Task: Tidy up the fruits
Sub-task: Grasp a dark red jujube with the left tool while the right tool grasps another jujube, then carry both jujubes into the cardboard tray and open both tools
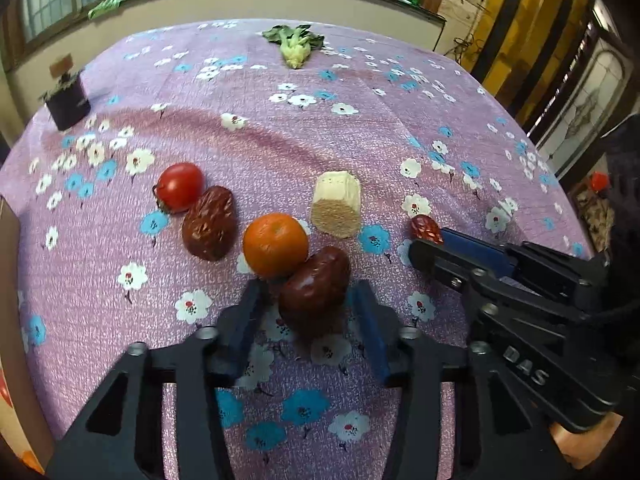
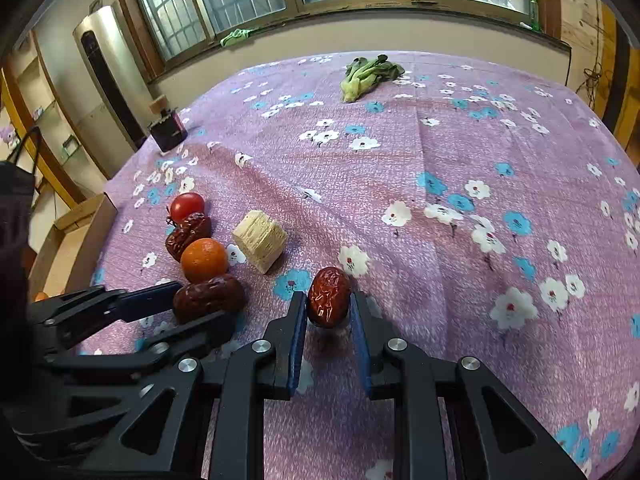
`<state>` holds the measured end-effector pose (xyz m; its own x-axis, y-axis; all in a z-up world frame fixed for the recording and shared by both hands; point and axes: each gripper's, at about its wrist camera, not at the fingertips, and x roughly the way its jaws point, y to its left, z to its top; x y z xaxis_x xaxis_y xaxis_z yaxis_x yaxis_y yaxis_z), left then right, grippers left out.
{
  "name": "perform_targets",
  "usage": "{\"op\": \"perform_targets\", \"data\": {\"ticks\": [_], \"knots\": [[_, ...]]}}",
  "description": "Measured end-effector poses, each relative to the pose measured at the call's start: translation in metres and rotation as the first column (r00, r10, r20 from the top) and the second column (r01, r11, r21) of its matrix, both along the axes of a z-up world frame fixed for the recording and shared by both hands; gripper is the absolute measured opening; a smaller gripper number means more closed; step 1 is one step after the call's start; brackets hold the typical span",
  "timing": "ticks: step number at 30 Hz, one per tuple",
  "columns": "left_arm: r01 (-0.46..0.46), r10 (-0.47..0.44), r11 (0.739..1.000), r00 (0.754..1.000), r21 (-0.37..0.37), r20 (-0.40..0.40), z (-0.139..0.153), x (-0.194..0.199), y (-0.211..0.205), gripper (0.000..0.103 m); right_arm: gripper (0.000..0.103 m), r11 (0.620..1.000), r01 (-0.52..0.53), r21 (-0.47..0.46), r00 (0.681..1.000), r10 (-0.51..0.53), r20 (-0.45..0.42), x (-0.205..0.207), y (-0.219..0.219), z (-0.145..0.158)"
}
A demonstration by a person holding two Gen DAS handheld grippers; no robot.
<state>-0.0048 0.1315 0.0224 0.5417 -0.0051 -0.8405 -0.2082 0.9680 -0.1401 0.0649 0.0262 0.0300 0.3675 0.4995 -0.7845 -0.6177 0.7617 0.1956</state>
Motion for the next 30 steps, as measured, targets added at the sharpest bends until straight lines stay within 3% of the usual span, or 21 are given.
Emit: {"op": "perform_targets", "data": {"ticks": [14, 30], "knots": [[-0.041, 0.041, 0.999, 0.999, 0.012, 0.032, 0.011, -0.044, 0.008, 0.029, 0.023, 0.998, -0.028, 0.064, 1.0, 0.028, 0.001, -0.042, -0.01, 0.022], [-0.152, 0.149, 0.987, 0.987, 0.046, 0.063, 0.03, -0.095, 0.043, 0.03, 0.022, 0.989, -0.121, 0.084, 0.993, 0.12, 0.024, -0.085, 0.024, 0.04]]}}
